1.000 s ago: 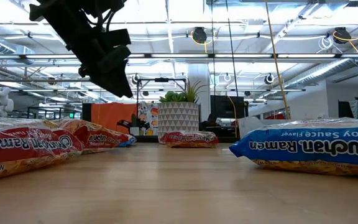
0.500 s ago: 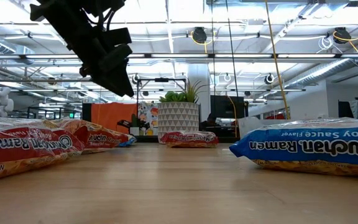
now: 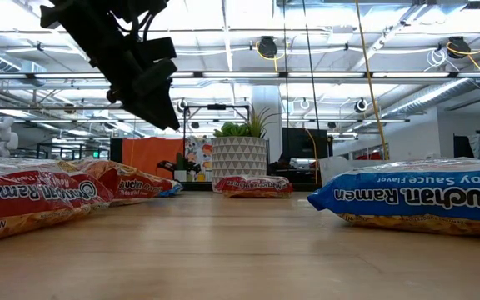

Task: Sort Maruchan noodles
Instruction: Put the middle blue noodle pack into the orange bin, then put the top blue noodle pack into the orange bin

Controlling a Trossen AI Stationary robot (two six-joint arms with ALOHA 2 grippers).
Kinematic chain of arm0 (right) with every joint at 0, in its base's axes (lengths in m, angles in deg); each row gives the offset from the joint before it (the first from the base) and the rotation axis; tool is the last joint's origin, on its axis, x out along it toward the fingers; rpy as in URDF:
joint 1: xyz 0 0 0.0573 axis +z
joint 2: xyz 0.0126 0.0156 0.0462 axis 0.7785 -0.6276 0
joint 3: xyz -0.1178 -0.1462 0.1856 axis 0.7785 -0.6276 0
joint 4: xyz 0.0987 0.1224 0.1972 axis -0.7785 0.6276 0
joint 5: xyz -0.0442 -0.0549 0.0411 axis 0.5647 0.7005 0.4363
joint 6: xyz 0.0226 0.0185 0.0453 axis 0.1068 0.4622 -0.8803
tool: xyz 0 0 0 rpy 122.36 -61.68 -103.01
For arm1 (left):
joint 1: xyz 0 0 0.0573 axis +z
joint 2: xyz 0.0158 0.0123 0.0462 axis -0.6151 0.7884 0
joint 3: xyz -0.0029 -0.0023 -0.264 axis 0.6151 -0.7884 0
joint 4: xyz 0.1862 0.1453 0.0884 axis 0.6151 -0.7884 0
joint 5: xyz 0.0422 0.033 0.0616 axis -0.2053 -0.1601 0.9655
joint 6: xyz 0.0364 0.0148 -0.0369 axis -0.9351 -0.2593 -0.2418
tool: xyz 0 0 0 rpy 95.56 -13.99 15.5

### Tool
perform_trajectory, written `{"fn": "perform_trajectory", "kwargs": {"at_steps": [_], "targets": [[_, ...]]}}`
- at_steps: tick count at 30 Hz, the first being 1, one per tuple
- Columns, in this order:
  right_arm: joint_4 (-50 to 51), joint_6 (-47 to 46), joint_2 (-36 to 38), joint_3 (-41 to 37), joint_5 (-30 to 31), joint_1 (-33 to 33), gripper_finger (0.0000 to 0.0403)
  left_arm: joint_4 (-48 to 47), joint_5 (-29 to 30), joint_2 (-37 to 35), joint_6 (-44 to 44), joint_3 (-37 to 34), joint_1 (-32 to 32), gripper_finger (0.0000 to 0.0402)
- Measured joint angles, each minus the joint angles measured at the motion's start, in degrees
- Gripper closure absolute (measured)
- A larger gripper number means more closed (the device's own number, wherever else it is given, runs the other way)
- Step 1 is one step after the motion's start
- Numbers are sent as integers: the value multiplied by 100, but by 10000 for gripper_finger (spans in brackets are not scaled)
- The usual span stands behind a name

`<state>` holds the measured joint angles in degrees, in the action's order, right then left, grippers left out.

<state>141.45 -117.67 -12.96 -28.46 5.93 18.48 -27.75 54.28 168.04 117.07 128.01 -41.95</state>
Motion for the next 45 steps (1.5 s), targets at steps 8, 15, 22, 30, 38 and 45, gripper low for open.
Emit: {"fn": "perform_trajectory", "kwargs": {"at_steps": [8,15,22,30,38,45], "targets": [[0,-296,2,0,-11,0,323,0,-107,0,9,0,0,167],[5,-619,9,0,-9,0,293,0,-112,0,11,0,0,167],[200,-793,215,0,-7,0,216,2,-114,0,33,0,0,167],[404,-1124,716,0,370,-84,185,36,-114,0,18,0,0,167],[190,-915,835,0,2974,-396,192,175,-114,0,9,0,0,167],[-1393,1313,807,-2,4739,-812,192,170,-114,0,-52,0,14,167]]}}
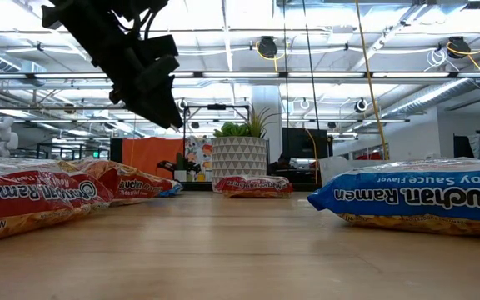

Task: Sort Maruchan noodles
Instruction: Put the top blue noodle pack into the orange bin

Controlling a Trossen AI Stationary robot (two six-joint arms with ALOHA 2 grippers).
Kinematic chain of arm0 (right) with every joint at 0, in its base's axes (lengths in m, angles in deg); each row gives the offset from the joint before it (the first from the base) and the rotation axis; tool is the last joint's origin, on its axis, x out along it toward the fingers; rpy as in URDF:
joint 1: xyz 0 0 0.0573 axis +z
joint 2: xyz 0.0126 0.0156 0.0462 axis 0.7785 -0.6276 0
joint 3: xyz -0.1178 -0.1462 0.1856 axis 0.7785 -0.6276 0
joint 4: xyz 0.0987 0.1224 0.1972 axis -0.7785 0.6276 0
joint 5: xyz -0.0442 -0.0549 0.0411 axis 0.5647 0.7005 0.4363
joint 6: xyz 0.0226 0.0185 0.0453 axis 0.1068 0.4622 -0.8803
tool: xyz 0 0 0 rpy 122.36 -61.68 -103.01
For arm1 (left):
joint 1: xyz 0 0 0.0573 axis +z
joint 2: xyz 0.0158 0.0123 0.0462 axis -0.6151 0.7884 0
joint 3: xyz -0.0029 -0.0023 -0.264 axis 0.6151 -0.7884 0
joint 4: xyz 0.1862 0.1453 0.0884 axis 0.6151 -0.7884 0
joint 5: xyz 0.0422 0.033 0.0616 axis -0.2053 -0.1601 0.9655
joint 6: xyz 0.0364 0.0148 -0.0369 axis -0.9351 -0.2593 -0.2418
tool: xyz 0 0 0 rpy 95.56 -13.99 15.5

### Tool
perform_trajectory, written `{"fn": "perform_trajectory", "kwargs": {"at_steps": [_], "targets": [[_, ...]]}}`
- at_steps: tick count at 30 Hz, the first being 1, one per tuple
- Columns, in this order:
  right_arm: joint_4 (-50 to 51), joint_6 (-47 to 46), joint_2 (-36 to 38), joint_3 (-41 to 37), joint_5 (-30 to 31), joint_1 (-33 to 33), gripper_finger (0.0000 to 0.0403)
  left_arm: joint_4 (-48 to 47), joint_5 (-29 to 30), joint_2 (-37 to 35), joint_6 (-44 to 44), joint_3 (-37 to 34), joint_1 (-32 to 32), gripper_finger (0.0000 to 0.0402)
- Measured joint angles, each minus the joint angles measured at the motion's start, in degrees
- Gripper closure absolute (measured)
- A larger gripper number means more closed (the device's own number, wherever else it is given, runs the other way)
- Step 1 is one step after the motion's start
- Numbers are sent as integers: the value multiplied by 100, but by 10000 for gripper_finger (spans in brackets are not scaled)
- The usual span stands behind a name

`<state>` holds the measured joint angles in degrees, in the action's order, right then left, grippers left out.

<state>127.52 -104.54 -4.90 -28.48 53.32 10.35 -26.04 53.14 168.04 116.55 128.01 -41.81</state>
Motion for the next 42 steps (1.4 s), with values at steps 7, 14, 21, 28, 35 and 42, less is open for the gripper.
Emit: {"fn": "perform_trajectory", "kwargs": {"at_steps": [7,14,21,28,35,42], "targets": [[-2070,2819,-215,-86,796,-374,192,-410,-2,0,199,0,137,167],[-4092,4386,-584,-806,1240,-820,193,-1370,1,2,635,0,415,167],[-4711,4887,-563,-870,659,-1100,193,-2086,10,2,900,0,549,167],[-4753,4874,-566,-870,647,-1126,193,-2754,16,2,1715,0,725,167],[-4782,5112,-566,-870,651,-1129,193,-3202,-40,2,1817,0,814,167],[-4782,5070,-566,-870,647,-1126,193,-3203,-352,117,1522,0,827,167]]}}
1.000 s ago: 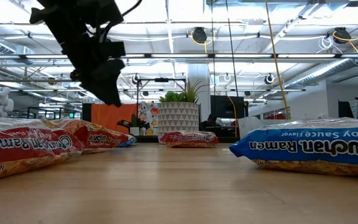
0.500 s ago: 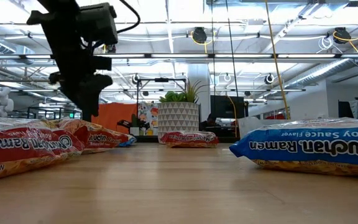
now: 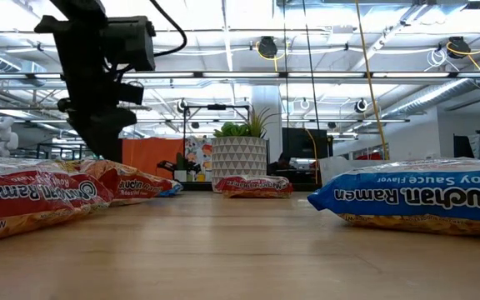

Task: Sort Maruchan noodles
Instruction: Put the top blue noodle pack into the orange bin

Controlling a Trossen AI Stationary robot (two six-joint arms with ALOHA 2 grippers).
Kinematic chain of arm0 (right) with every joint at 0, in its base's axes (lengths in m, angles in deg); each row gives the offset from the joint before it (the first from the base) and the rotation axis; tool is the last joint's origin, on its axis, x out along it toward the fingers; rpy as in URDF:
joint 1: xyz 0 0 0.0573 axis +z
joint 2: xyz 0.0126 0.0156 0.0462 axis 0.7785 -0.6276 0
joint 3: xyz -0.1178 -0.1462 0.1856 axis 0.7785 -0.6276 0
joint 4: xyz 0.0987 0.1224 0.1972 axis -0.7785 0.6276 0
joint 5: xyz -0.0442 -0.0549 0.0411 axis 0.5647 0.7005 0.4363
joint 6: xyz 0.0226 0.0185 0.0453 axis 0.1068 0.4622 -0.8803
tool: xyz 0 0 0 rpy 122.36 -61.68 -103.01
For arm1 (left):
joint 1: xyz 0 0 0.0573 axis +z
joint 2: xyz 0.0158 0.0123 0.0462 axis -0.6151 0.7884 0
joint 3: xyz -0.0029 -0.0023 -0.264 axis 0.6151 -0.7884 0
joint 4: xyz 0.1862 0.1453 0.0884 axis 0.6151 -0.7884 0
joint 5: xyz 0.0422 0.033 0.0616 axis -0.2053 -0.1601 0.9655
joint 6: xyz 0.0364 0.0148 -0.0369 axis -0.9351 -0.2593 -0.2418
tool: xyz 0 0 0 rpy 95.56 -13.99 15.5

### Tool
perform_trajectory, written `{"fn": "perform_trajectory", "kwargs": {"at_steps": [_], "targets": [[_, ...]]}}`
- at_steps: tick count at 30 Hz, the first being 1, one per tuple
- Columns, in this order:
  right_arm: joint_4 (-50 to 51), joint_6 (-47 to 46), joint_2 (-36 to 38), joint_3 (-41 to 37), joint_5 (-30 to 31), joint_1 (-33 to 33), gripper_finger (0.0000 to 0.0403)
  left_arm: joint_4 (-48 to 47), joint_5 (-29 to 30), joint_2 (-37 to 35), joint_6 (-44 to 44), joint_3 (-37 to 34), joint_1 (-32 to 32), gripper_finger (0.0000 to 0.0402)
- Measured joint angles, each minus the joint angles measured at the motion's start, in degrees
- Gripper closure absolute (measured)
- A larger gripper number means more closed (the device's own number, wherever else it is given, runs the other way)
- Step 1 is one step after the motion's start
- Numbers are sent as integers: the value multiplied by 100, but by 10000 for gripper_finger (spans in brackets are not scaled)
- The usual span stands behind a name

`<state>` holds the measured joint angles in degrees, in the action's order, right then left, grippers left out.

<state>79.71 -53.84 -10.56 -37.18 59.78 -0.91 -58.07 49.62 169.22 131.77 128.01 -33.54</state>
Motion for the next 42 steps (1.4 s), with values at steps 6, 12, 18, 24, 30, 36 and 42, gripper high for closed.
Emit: {"fn": "perform_trajectory", "kwargs": {"at_steps": [6,12,18,24,30,36,42], "targets": [[0,-33,0,0,0,0,193,76,-91,194,28,4,-3,167],[4,-50,1,0,1,0,193,192,-104,489,-88,-2,-3,167],[-2,77,2,0,5,-27,193,530,-157,768,-429,3,5,167],[17,68,0,2,-12,-134,193,678,-297,968,-611,-2,21,167],[2,-10,2,2,-307,-188,193,860,-248,1217,-820,0,119,167],[2,93,0,4,-303,-186,193,1136,-222,1423,-984,20,157,167],[17,96,-12,4,-302,-221,193,1224,-244,1447,-1205,11,189,167]]}}
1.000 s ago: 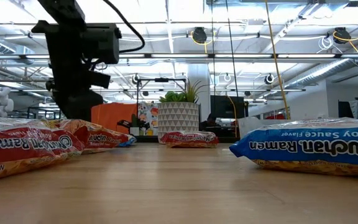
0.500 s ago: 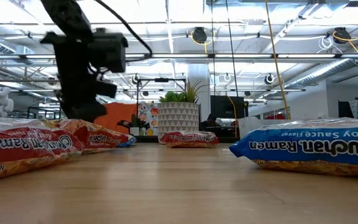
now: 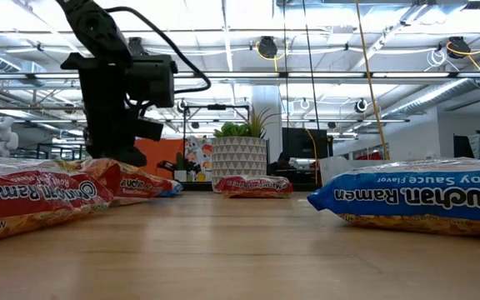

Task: Sort Maruchan noodles
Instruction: Put the top blue noodle pack into the orange bin

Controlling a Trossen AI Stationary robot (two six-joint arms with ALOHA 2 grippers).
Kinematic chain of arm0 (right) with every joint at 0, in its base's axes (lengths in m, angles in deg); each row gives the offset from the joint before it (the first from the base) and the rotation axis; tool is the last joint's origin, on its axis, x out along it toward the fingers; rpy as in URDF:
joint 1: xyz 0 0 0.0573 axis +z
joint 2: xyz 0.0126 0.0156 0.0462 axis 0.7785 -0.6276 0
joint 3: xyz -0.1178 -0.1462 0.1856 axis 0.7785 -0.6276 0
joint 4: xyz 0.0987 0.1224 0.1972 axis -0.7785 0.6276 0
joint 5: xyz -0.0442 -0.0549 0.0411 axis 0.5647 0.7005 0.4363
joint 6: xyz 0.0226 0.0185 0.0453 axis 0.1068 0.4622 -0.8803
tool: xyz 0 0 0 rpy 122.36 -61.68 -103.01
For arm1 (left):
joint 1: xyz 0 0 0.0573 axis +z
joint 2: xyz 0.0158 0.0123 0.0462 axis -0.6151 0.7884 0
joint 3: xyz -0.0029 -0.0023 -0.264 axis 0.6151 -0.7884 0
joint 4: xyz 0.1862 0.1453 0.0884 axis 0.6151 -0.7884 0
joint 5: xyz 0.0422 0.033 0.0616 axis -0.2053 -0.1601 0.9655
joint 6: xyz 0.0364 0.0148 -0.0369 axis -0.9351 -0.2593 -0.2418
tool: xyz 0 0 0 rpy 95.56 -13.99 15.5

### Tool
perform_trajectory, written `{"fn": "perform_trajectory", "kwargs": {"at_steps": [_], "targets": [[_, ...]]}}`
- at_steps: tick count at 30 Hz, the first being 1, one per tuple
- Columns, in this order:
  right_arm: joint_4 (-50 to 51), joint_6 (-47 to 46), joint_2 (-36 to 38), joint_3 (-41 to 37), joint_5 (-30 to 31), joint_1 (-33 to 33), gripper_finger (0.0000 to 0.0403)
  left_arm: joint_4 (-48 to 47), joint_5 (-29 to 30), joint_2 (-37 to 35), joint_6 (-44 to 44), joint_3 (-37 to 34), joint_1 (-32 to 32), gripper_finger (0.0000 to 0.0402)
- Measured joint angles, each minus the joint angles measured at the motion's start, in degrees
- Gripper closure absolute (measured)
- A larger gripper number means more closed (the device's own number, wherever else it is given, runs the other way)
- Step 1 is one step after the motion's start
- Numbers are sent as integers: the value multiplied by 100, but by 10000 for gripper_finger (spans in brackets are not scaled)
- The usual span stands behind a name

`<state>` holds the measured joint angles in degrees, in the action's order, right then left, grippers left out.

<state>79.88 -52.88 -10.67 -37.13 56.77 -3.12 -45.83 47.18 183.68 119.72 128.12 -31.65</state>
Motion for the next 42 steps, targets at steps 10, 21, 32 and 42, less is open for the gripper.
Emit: {"fn": "perform_trajectory", "kwargs": {"at_steps": [10,21,32,42], "targets": [[-17,15,-8,0,0,-2,193,30,-68,8,-121,-2,0,194],[-17,22,-6,0,7,-2,193,311,-239,27,-521,-16,2,359],[-17,105,-8,0,11,-2,193,-224,14,42,-876,223,-114,393],[-17,82,-8,-2,9,-2,193,-632,463,40,-880,828,-566,394]]}}
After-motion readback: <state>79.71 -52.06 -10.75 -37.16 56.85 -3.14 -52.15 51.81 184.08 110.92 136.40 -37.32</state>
